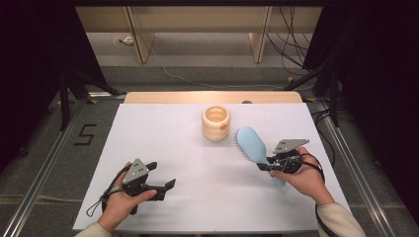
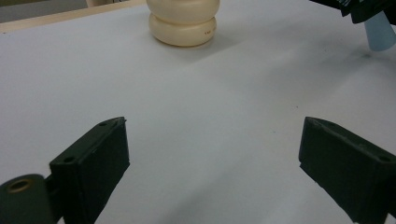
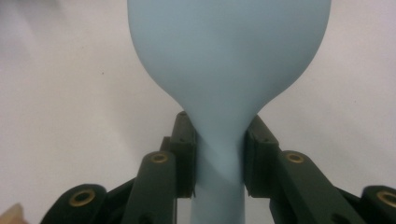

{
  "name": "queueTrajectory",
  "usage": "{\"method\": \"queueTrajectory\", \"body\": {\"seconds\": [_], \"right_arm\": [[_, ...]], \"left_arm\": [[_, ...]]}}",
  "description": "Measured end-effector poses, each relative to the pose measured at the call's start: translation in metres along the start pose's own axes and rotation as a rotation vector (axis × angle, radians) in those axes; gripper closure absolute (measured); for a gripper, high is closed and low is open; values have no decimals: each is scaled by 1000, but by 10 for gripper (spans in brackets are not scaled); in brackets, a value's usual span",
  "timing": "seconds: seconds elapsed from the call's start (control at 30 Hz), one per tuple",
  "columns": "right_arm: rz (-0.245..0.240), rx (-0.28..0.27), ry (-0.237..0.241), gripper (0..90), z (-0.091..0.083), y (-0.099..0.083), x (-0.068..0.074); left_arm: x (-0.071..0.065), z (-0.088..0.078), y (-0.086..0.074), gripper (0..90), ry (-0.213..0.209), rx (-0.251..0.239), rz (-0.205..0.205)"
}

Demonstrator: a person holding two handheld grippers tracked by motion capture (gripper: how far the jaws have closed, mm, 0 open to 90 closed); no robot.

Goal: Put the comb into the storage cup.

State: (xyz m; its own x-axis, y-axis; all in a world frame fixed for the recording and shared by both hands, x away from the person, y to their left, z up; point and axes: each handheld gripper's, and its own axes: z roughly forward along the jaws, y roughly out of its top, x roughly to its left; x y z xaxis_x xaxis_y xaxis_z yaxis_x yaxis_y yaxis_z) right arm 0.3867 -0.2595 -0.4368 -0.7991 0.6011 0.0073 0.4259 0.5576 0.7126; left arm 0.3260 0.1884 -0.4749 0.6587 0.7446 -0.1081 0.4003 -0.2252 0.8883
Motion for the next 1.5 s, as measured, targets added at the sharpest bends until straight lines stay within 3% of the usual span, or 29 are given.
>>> {"method": "queueTrajectory", "body": {"seconds": [0.47,1.13,1.5], "right_arm": [[21,-31,1,703,3,3,5],[12,-60,6,703,7,9,14],[10,-64,4,703,9,11,18]], "left_arm": [[0,0,0,80,0,1,0],[0,0,0,80,0,-1,5],[0,-1,2,24,4,-2,2]]}}
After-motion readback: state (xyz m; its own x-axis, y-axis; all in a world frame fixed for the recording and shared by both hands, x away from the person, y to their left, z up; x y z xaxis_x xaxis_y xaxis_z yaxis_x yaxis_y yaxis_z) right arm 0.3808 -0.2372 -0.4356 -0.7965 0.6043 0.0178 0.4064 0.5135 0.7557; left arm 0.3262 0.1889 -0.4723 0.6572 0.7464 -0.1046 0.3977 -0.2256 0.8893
